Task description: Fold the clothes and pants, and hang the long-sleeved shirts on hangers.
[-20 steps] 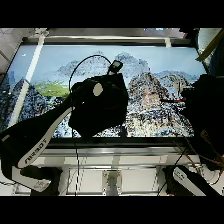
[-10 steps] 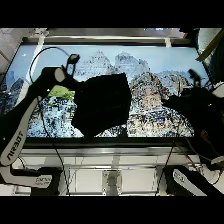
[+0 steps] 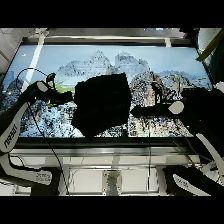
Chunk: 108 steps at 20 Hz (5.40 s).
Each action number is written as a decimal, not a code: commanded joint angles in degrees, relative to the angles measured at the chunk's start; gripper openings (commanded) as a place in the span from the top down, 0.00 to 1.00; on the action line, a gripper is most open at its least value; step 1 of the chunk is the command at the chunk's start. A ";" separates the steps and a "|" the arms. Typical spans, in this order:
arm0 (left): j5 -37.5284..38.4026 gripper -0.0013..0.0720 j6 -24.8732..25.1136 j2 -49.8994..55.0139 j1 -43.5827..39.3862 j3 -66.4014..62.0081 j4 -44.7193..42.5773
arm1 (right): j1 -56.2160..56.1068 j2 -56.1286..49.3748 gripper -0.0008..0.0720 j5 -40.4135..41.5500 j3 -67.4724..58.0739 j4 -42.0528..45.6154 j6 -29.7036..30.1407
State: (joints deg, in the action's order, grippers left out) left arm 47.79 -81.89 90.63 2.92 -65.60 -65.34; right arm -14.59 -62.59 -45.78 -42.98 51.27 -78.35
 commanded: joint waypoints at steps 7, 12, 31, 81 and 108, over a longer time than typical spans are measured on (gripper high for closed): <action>-3.04 0.40 16.13 5.84 0.74 0.44 22.73 | -2.47 -1.36 0.18 3.13 0.48 -0.09 -1.11; -2.19 0.95 16.28 6.14 0.66 0.04 22.75 | -2.47 -1.88 0.19 3.23 0.50 0.68 -2.97; 10.05 0.95 16.33 -0.70 2.91 -1.73 10.40 | -5.60 -24.87 0.29 -0.28 -10.73 -6.64 -1.64; 4.42 0.03 2.58 -30.84 18.47 42.64 22.77 | 1.29 12.07 0.32 1.46 14.97 -16.13 1.31; -2.14 0.95 5.70 -30.84 9.92 42.69 24.87 | -10.14 -8.28 0.32 15.63 14.88 -24.70 -7.52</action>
State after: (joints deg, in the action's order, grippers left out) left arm 44.82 -77.69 59.79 12.88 -22.94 -40.42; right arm -23.49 -63.77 -32.95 -26.26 30.72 -86.24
